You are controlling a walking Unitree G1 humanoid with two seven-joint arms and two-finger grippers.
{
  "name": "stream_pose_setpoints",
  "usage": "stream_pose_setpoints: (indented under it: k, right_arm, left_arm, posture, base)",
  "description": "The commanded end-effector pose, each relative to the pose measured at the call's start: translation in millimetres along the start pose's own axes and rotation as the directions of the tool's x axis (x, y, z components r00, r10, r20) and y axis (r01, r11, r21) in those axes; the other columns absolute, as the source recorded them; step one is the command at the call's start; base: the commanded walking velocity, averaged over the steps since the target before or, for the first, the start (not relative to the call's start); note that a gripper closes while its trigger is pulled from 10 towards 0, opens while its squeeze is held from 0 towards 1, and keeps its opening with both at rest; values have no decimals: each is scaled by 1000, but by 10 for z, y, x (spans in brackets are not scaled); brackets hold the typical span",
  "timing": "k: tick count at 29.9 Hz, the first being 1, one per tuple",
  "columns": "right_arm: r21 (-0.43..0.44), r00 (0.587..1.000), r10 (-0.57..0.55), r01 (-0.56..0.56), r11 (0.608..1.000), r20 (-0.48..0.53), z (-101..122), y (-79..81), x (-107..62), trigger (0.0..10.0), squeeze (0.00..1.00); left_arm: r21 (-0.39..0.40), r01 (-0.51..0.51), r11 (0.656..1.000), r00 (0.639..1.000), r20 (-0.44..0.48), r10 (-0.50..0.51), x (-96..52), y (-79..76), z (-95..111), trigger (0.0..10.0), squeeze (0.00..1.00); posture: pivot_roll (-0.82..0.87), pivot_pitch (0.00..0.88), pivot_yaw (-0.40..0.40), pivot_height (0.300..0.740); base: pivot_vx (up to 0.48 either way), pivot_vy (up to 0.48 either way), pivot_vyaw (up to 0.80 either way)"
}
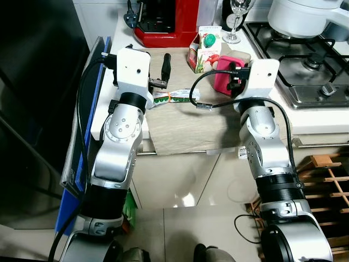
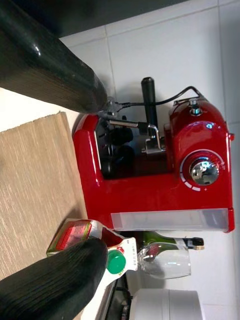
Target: Restocking fridge
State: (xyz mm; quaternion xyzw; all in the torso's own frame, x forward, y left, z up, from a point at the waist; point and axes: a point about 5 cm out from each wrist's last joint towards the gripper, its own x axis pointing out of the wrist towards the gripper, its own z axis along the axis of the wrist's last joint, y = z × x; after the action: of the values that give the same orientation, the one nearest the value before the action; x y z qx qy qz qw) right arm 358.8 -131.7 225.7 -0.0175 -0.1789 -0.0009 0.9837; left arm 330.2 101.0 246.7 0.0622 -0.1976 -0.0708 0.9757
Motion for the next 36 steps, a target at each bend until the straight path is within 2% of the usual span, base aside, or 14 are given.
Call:
stream_pose_setpoints:
  k: [1,4,5,7,8,9,10,12,13,17,21,25,29,36]
  right_arm:
    - [-17,999,-3,4,1000,34,48,-18,-19,0,0]
    - [-57,993,-8,15,998,121,163,-12,-23,0,0]
    - [-57,993,-8,15,998,121,163,-12,-23,0,0]
    - [-127,979,-14,40,991,202,269,-7,-32,0,0]
    - [-152,978,-10,42,987,208,278,1,-31,4196,0]
    - [-163,979,-9,43,986,205,269,5,-31,10000,0]
    - [-147,982,-14,42,988,188,242,4,-31,10000,1000]
    - [-97,988,-30,46,994,154,192,-7,-33,10000,1000]
    - [-26,992,-55,58,998,110,141,-24,-33,10000,1000]
    - [38,995,-83,81,996,64,91,-36,-33,10000,1000]
    - [18,997,-81,81,997,3,7,30,-16,10000,1000]
    - [46,996,-76,78,996,-56,-58,89,11,10000,1000]
    - [47,996,-58,61,997,-68,-68,115,25,10000,1000]
    - [13,996,-67,68,998,-64,-60,90,61,10000,1000]
  left_arm:
    - [5,0,1000,1000,29,0,13,-9,66,10000,0]
    - [6,1,1000,1000,30,-1,14,-7,66,10000,0]
    - [6,1,1000,1000,30,-1,14,-7,66,10000,0]
    - [6,1,1000,1000,30,-1,13,-7,65,10000,0]
    - [5,2,1000,1000,29,-2,12,-8,63,10000,0]
    - [5,3,1000,1000,28,-3,11,-11,59,10000,0]
    - [5,5,1000,1000,26,-5,11,-16,54,10000,0]
    - [6,9,1000,1000,25,-9,11,-24,51,10000,0]
    - [6,12,1000,1000,26,-12,10,-32,53,10000,0]
    - [2,18,1000,1000,22,-19,7,-45,50,10000,0]
    - [3,55,999,999,0,-55,6,-81,12,10000,0]
    - [0,35,999,999,-9,-35,34,-31,-7,10000,0]
    - [-7,33,999,999,1,-33,35,-34,8,10000,0]
    - [-22,51,998,999,-13,-51,8,-79,-22,10000,0]
  posture:
    - [-57,75,17,732]
    - [-55,72,17,732]
    - [-55,72,17,732]
    - [-54,71,17,732]
    - [-55,70,17,732]
    - [-57,68,16,732]
    - [-57,68,16,732]
    - [-57,68,15,732]
    - [-58,68,16,732]
    - [-56,69,17,732]
    - [-56,77,18,732]
    - [-58,83,13,732]
    - [-59,87,9,732]
    - [-62,94,2,732]
  base:
    - [0,0,0]
    - [0,0,0]
    - [0,0,0]
    - [0,0,0]
    - [0,0,0]
    - [0,0,0]
    - [0,0,0]
    - [0,0,0]
    - [0,0,0]
    - [0,0,0]
    - [0,0,0]
    - [0,0,0]
    - [0,60,0]
    - [0,411,0]
